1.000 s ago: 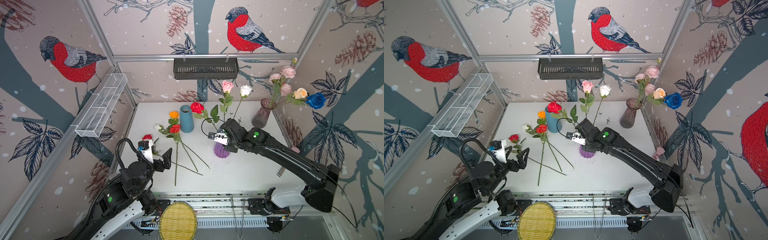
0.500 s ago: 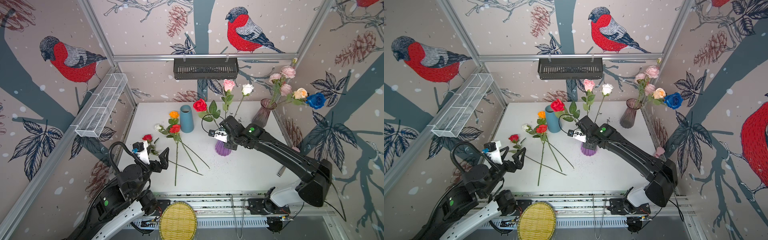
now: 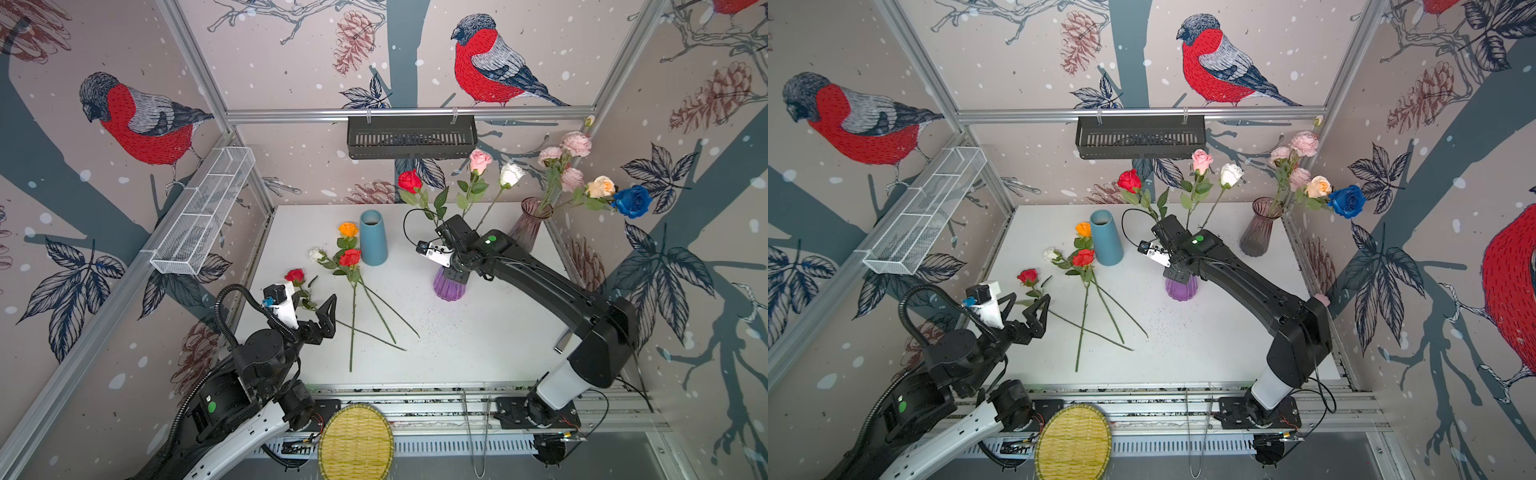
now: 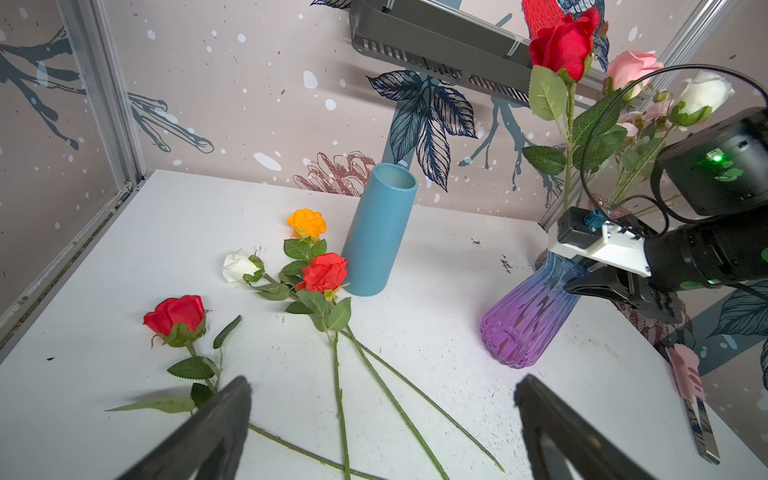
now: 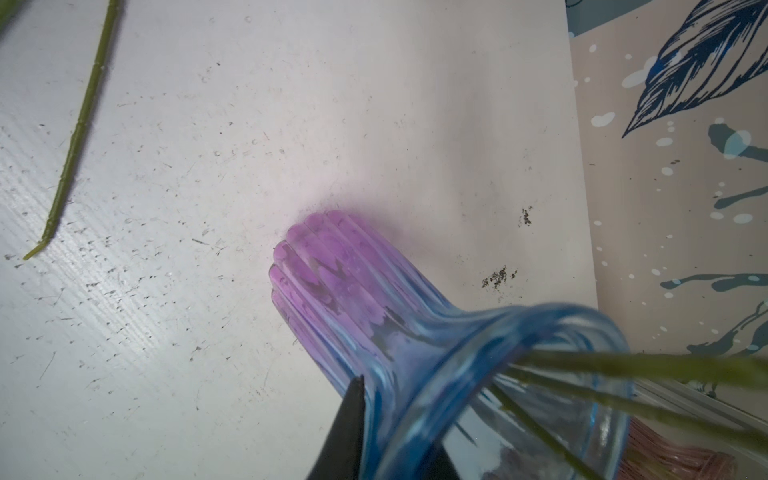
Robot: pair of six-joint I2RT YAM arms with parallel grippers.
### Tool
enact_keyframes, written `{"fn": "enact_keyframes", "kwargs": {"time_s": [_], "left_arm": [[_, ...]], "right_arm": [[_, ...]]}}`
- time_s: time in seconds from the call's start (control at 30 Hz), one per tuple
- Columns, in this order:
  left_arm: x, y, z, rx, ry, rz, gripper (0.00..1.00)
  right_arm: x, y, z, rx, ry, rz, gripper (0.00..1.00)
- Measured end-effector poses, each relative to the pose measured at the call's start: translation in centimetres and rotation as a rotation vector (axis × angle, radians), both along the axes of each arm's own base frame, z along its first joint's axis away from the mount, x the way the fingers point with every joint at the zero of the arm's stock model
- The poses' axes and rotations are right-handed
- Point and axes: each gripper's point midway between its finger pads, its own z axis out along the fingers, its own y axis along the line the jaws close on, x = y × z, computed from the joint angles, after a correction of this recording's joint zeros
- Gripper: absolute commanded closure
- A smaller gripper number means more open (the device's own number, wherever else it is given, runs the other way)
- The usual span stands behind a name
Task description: Arrange the flowers into the vase
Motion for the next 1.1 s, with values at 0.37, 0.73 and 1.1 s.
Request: {"fn": "enact_keyframes", "kwargs": {"time_s": [0.37, 0.73, 1.1], "left_arm": [[0.0, -0.1, -0.3, 0.003, 0.004, -0.005, 0.02], [0.0, -0.5, -0.7, 0.01, 0.014, -0.023, 0.02], [0.0, -0.6, -0.8, 0.029, 0.011, -0.03, 0.02]], "right_arm": [[5.5, -0.9, -0.2, 0.043, -0.01, -0.117, 0.83], [11.0, -3.0, -0.2, 0.078, -0.036, -0.218, 0.85], [14.0, -3.5, -1.0, 0.123, -0.023, -0.245, 0.76]]}}
